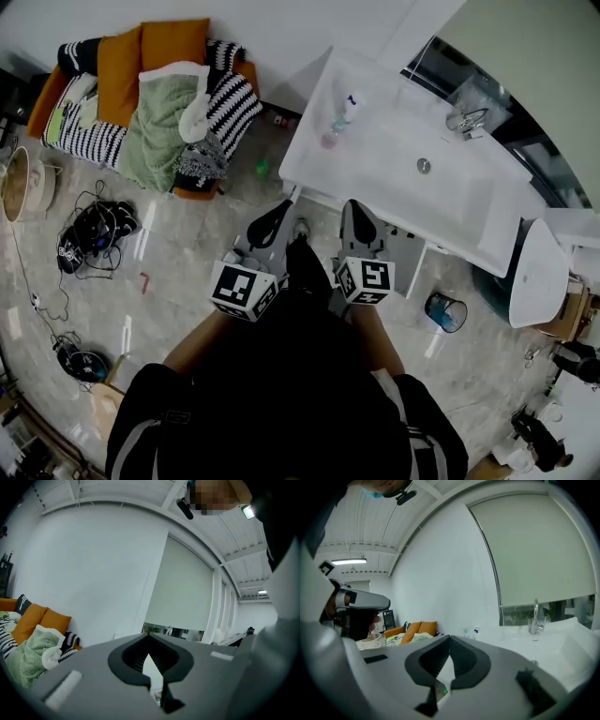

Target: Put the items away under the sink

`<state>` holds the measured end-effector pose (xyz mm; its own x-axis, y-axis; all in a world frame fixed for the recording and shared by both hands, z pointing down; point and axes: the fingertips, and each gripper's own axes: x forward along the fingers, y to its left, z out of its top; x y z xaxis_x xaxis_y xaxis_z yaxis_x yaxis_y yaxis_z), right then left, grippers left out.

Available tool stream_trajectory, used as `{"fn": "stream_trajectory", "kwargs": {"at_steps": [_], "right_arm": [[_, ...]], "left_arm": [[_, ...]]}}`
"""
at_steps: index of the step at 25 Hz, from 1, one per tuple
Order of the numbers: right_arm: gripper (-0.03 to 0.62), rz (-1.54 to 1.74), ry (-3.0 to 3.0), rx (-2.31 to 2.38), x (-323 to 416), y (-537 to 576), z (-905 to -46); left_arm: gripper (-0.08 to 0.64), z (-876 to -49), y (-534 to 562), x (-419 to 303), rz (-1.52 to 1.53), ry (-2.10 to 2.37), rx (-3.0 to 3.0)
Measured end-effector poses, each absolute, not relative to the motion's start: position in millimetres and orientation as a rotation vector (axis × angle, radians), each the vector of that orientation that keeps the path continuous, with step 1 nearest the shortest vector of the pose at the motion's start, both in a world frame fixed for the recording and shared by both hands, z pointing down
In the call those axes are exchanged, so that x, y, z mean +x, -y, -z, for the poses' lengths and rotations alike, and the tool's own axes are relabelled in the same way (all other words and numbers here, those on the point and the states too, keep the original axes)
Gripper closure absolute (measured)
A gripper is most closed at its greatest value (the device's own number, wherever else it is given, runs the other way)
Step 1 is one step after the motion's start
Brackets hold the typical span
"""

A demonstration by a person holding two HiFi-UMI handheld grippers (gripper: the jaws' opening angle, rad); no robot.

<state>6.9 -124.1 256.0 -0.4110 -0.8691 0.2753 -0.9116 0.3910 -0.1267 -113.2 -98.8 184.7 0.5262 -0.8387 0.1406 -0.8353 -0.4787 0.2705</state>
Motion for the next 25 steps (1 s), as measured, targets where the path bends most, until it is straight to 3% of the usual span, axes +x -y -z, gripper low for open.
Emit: {"fn": "stream_trajectory", "kwargs": {"at_steps": [15,17,25], "right_arm": [[0.57,-0.4,2.509,1.45,1.9,216.0,-288.8],[0.518,-0.392,2.509,1.439,-0.1,229.1,-293.8],[0.471,-0.357,2.489,1.361,-5.8,273.7,-320.8]], "left_arm": [[0.554,-205.1,168.9,-97.8,-0.063,1.444,2.402],[0.554,-208.6,177.6,-96.1,-0.073,1.446,2.397],[0.554,-219.2,209.8,-91.3,-0.091,1.472,2.358]]}}
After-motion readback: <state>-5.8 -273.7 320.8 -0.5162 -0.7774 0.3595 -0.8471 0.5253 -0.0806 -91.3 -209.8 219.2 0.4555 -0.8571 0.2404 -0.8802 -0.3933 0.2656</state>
